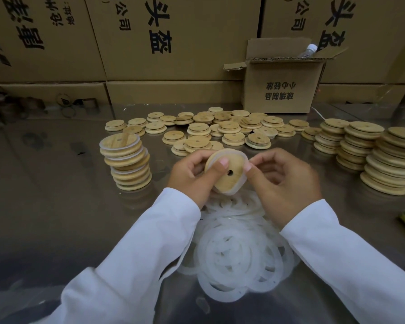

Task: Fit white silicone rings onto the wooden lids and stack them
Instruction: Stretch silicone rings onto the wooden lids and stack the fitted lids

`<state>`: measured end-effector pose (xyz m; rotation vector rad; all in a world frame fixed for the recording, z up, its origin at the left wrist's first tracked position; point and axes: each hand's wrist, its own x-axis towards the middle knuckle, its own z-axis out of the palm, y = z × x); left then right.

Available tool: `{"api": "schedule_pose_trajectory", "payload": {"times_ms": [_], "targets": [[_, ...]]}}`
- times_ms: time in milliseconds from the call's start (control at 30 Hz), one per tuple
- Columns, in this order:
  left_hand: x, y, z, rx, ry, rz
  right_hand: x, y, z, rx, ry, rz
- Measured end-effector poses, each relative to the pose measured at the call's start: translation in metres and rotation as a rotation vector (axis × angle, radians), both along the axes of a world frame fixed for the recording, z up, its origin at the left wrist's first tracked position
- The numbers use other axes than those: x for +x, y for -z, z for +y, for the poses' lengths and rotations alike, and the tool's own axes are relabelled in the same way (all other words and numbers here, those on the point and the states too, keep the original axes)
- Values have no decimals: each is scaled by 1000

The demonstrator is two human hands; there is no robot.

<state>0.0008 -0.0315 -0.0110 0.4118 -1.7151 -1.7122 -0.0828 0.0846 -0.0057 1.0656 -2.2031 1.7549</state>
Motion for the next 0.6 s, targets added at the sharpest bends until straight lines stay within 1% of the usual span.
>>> {"api": "schedule_pose_trajectory", "payload": {"times_ms": [100, 167, 333, 400, 600], "targets": [[0, -1, -1, 108, 54, -1, 0, -1, 1, -11, 40, -18], [0, -2, 0, 115, 74, -21, -2, -1, 2, 5, 57, -6], [1, -2, 2, -116, -2, -85, 0, 1, 2, 160, 26, 81], [1, -2, 2, -146, -24, -96, -2, 1, 1, 188, 23, 69], [2, -5, 3, -147, -34, -61, -10, -5, 3, 248, -3, -1]]}}
